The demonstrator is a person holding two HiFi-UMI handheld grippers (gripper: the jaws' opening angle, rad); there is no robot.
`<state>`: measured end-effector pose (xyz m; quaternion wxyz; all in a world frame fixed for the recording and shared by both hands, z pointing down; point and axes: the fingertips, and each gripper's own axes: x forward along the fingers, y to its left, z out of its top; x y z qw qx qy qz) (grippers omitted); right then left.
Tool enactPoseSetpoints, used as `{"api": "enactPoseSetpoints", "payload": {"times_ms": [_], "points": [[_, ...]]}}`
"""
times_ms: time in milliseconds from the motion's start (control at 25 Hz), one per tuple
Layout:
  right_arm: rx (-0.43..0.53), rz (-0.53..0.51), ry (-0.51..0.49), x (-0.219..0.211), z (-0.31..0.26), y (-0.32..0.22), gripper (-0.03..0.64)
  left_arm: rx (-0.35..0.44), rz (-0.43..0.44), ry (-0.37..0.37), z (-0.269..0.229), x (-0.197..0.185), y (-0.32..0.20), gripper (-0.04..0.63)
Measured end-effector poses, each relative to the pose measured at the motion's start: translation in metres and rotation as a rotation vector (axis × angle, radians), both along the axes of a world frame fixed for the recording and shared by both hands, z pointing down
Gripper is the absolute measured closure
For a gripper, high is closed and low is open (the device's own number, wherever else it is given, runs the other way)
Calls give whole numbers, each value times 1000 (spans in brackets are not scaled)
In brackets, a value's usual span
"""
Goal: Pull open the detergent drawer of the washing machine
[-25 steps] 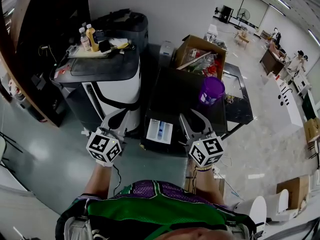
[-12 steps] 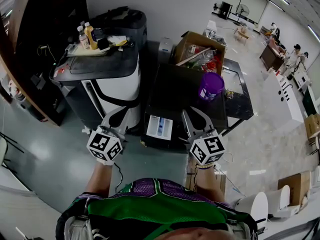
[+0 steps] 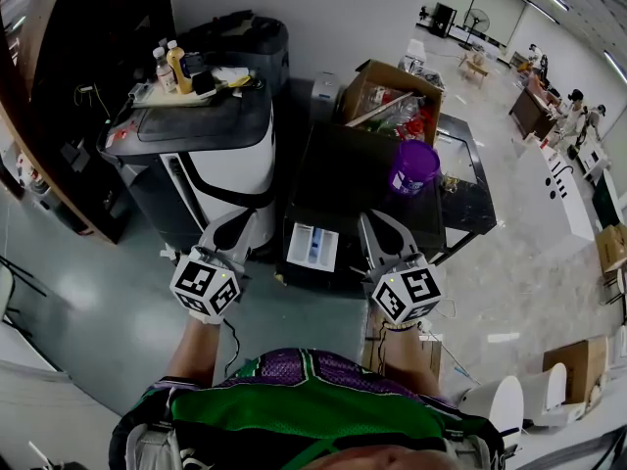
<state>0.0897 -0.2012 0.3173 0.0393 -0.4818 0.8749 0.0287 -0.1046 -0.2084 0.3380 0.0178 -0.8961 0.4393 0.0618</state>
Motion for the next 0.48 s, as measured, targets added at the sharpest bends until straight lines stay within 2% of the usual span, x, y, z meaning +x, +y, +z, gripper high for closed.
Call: {"api": "enactPoseSetpoints", "payload": {"times_ms": [480], "points": [[7, -6, 11, -2, -3, 11, 614, 10, 10, -5, -4, 5, 10, 577]]}}
